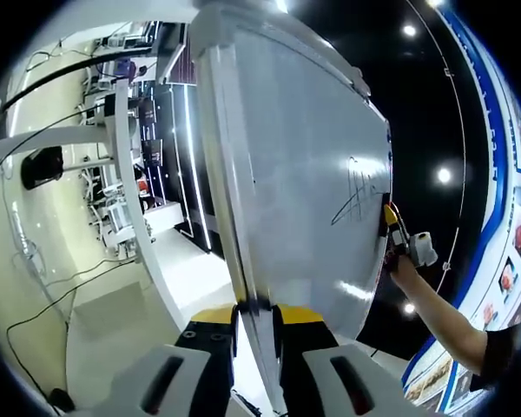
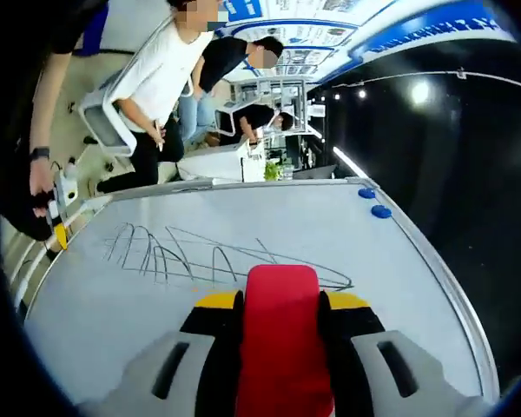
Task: Wipe the writing off the whiteboard with the eraser
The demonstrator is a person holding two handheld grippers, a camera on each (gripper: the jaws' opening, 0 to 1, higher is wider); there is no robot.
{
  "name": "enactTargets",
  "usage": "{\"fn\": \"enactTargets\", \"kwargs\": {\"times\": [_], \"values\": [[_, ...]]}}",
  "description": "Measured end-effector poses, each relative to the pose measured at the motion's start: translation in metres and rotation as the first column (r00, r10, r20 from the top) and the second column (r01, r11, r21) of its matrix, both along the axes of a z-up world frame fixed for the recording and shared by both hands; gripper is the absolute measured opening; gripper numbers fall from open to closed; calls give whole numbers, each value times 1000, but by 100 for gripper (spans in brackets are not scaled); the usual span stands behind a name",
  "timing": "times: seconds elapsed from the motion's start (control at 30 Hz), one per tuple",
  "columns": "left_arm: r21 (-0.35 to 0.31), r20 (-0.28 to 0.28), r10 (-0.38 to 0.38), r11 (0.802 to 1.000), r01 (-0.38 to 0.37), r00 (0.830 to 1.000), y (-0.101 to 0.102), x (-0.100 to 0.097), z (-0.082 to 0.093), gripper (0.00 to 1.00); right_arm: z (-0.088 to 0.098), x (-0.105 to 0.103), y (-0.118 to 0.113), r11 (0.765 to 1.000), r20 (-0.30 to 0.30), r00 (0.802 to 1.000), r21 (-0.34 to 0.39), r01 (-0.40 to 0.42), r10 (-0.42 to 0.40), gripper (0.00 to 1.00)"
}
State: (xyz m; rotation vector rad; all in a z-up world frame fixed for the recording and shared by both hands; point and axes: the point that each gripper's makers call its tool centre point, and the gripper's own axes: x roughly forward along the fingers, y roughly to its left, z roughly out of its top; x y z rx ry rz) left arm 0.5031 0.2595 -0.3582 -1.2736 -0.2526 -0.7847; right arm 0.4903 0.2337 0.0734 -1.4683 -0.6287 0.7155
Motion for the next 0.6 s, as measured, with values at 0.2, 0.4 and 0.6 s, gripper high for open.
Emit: {"fn": "enactTargets", "kwargs": {"times": [0.2,0.4,0.6], "values": [[-9,2,1,1000,-1,1000,-1,0,0,19,34,-1,0,997,21,1000,74,5,-7,37],[3,3,-8,1000,8,1000,1,1,0,19,47,0,7,999,66,997,5,47,-48,37],[7,11,-12,1000,12,1000,0,2,0,19,54,1,7,998,68,996,34,55,-57,37]]}}
